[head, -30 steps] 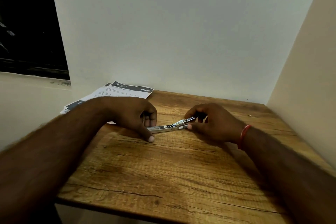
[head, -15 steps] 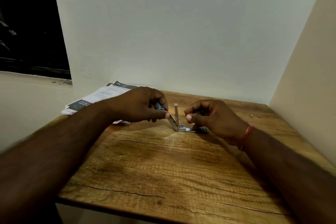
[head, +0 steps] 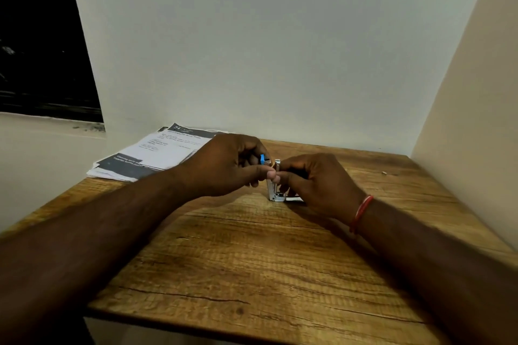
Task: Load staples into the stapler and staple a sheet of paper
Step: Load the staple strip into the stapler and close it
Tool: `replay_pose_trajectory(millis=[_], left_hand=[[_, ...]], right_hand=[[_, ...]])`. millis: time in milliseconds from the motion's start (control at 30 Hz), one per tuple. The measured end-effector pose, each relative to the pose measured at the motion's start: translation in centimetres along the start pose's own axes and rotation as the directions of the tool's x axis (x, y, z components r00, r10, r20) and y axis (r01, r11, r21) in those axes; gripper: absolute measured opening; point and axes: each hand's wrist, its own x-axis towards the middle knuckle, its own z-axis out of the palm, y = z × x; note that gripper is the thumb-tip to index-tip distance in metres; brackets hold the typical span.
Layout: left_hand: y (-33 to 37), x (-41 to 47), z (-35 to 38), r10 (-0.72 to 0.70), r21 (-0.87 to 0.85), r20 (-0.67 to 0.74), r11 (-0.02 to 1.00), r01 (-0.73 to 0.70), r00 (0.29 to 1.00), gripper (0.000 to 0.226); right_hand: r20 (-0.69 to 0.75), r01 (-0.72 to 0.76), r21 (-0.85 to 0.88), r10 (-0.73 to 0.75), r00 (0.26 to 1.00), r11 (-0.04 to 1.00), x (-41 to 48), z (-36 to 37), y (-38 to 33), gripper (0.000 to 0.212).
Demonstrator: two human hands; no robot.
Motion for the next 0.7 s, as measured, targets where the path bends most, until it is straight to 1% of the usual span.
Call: replay_pose_trajectory(millis=[133, 233, 267, 400, 567, 633, 700], left_hand=[[0.24, -0.2, 0.13, 0.024, 0.023, -0.002, 0.999, -0.024, 1.0, 0.017], [0.34, -0.32, 0.16, 0.034, 0.033, 0.001, 0.999, -0.034, 0.999, 0.017], [0.39, -0.39, 0.15, 0.039, 0.042, 0.002, 0.998, -0.039, 0.999, 0.017], [0.5, -0.55, 0.28, 0.051, 0.041, -0.002, 0.998, -0.051, 0.999, 0.02], [0.55, -0.63, 0.38, 0.068, 0.067, -0.009, 0.995, -0.067, 0.998, 0.018], [0.75, -0.77, 0.47, 0.069, 0.066, -0.023, 0.996, -0.067, 0.997, 0.018], [1.02, -0.89, 0.59, 0.064, 0.066, -0.033, 0.996, -0.061, 0.997, 0.018]], right_hand=[[-0.014, 0.048, -0.035, -0.048, 0.999, 0.998, -0.06, -0.02, -0.11, 0.022], [-0.028, 0.088, -0.101, -0.091, 0.995, 0.991, -0.17, 0.17, -0.47, 0.037], [-0.031, 0.096, -0.127, -0.101, 0.994, 0.987, -0.15, 0.19, -0.59, 0.038], [-0.029, 0.13, -0.217, -0.14, 0.99, 0.967, -0.08, 0.35, -0.46, 0.027], [-0.027, 0.143, -0.278, -0.157, 0.987, 0.95, 0.13, 0.56, -0.07, 0.025], [-0.024, 0.151, -0.27, -0.163, 0.986, 0.951, 0.03, 0.64, -0.06, 0.029], [-0.034, 0.154, -0.261, -0.168, 0.985, 0.953, -0.16, 0.69, -0.25, 0.038]])
